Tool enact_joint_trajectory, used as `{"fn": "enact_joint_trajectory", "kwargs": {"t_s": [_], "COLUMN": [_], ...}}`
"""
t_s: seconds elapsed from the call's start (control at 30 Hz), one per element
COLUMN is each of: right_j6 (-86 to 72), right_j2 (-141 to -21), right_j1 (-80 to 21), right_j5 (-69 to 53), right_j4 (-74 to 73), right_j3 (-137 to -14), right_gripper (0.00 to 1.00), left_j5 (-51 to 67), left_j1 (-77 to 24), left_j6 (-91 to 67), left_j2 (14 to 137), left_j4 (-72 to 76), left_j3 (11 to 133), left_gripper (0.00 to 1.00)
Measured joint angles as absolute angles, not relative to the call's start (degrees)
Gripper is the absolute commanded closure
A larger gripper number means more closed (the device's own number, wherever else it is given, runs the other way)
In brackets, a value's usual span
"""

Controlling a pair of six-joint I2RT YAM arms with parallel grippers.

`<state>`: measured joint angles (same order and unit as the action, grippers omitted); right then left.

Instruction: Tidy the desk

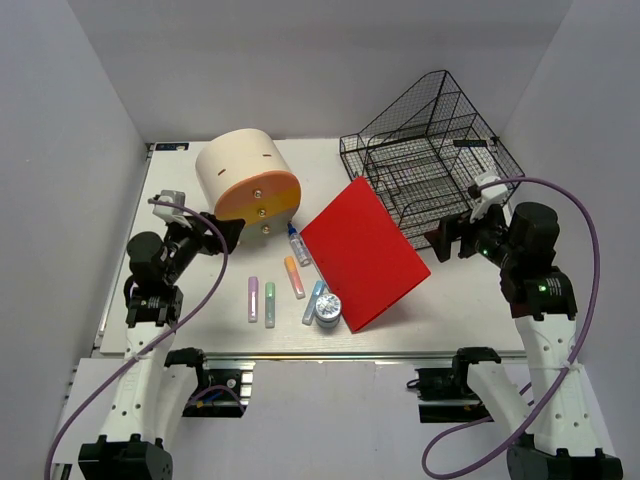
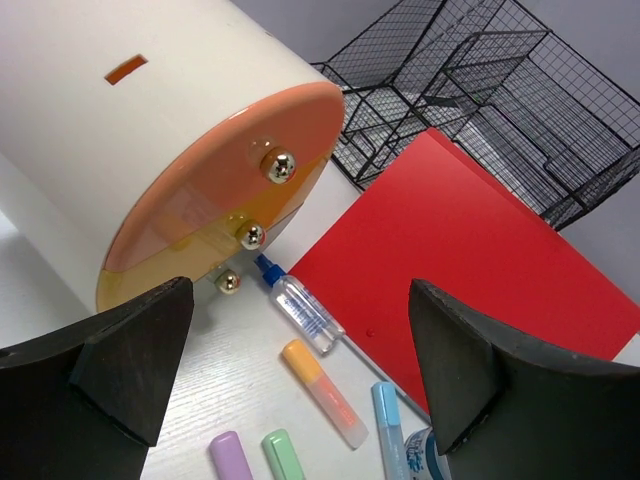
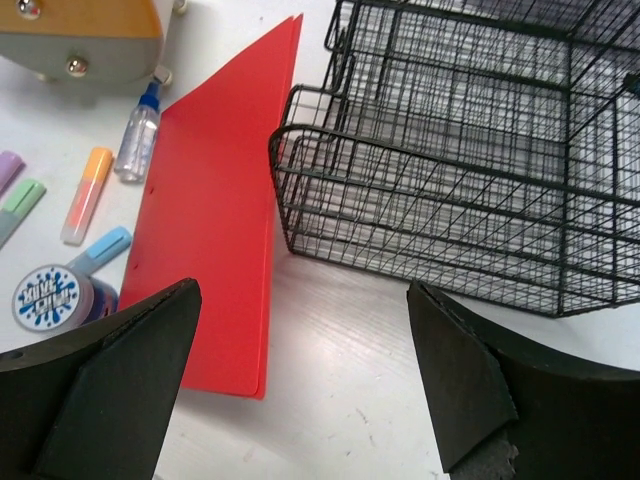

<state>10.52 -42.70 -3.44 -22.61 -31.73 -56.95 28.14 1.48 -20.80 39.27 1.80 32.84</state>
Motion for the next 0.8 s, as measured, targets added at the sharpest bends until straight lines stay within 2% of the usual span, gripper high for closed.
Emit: {"fn": "enact_joint_trajectory", "kwargs": {"t_s": [0.17,0.27,0.37,0.4,0.47,0.5,0.53,0.57,0.6,0.63,0.67,0.7,0.73,0.8], "right_j6": [11.9,15.0,18.8,20.2,23.7,25.1,25.8,27.5,28.0,28.4,28.3,27.4,26.7,23.0], "right_j2": [-42.1,-41.9,-42.5,-42.8,-43.2,-43.4,-43.4,-42.6,-41.9,-41.4,-41.2,-41.2,-41.7,-44.2], "right_j1": [-3.4,-3.4,-3.4,-3.4,-3.4,-3.4,-3.4,-3.4,-3.4,-3.4,-3.4,-3.4,-3.5,-3.4], "right_j5": [-23.4,-23.3,-22.2,-22.0,-21.8,-21.9,-22.0,-23.0,-24.3,-25.5,-27.0,-28.8,-30.3,-32.4], "right_j4": [-34.0,-34.7,-36.4,-37.4,-40.3,-41.6,-42.3,-43.8,-44.6,-45.2,-45.7,-45.9,-46.0,-45.7], "right_j3": [-56.9,-56.8,-56.8,-56.8,-56.8,-56.8,-56.7,-56.3,-55.8,-55.4,-55.2,-55.0,-54.9,-54.9], "right_gripper": [0.11,0.11,0.11,0.11,0.11,0.11,0.11,0.11,0.15,0.24,0.37,0.58,0.64,0.65], "left_j5": [28.2,28.3,28.5,28.7,29.4,29.8,30.7,31.3,32.1,32.7,33.4,34.2,34.9,36.3], "left_j1": [0.7,0.3,-0.1,-0.3,-0.7,-0.8,-0.9,-1.0,-1.0,-1.0,-1.0,-1.0,-1.0,-1.0], "left_j6": [-20.9,-21.0,-21.4,-21.6,-22.1,-22.6,-22.7,-23.6,-24.3,-24.9,-25.0,-25.7,-26.1,-26.7], "left_j2": [39.3,39.3,39.3,39.4,39.6,39.7,39.9,39.9,39.9,39.8,39.8,39.8,39.8,39.8], "left_j4": [1.8,2.0,2.2,2.3,2.8,3.1,3.6,4.0,4.5,4.6,4.4,3.9,3.4,1.6], "left_j3": [32.8,32.8,32.8,32.8,32.8,32.7,32.6,32.3,32.0,31.7,31.6,31.6,31.6,31.9], "left_gripper": [0.02,0.06,0.31,0.59,0.88,0.94,0.94,0.89,0.78,0.54,0.41,0.33,0.23,0.2]}}
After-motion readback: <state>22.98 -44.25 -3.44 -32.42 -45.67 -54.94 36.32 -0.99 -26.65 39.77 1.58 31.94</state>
